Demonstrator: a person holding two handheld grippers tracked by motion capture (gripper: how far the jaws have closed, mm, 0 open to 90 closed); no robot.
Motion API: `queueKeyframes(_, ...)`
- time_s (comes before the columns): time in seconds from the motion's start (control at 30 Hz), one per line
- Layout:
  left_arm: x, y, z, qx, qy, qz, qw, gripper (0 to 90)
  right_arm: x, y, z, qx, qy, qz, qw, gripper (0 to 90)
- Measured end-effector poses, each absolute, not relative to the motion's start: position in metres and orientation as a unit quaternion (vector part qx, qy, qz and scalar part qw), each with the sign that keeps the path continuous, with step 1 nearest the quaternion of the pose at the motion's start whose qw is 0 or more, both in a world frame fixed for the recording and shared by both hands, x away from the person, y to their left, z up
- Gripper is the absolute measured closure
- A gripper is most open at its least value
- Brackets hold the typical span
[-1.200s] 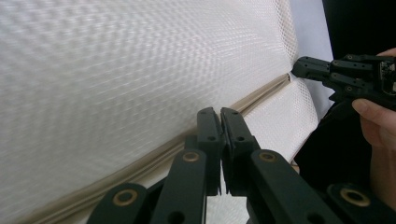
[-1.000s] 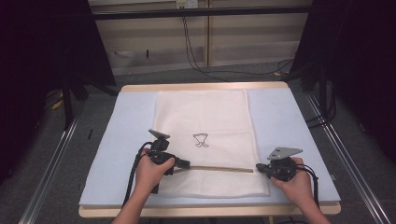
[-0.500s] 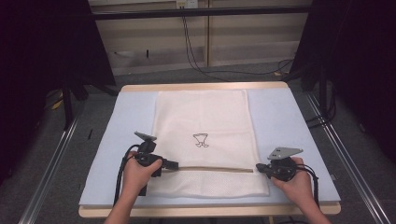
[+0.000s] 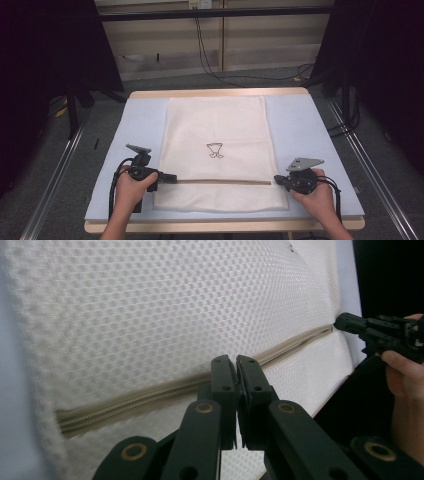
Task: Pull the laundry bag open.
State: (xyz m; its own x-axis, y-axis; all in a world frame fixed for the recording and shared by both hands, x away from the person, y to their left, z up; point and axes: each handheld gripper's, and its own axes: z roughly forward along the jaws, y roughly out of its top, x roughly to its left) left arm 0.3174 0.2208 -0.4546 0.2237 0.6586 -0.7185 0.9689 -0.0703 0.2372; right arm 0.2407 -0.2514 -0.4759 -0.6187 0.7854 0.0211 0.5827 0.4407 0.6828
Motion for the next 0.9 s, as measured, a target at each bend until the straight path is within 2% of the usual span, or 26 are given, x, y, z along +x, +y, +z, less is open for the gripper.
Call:
queueKeyframes(0.27,0.316,0.236,-0.451,0.694,0.591,-0.206,0.356,87.4,0.241,-0.251,-0.476,0.410,0.835,0.334,0.154,90.0)
queueKeyframes(0.7,0.314,0.289,-0.458,0.653,0.622,-0.211,0.377,87.3,0.241,-0.251,-0.476,0.411,0.834,0.336,0.148,90.0)
queueKeyframes(0.9,0.314,0.294,-0.464,0.661,0.617,-0.218,0.367,87.3,0.241,-0.251,-0.476,0.409,0.836,0.334,0.152,90.0)
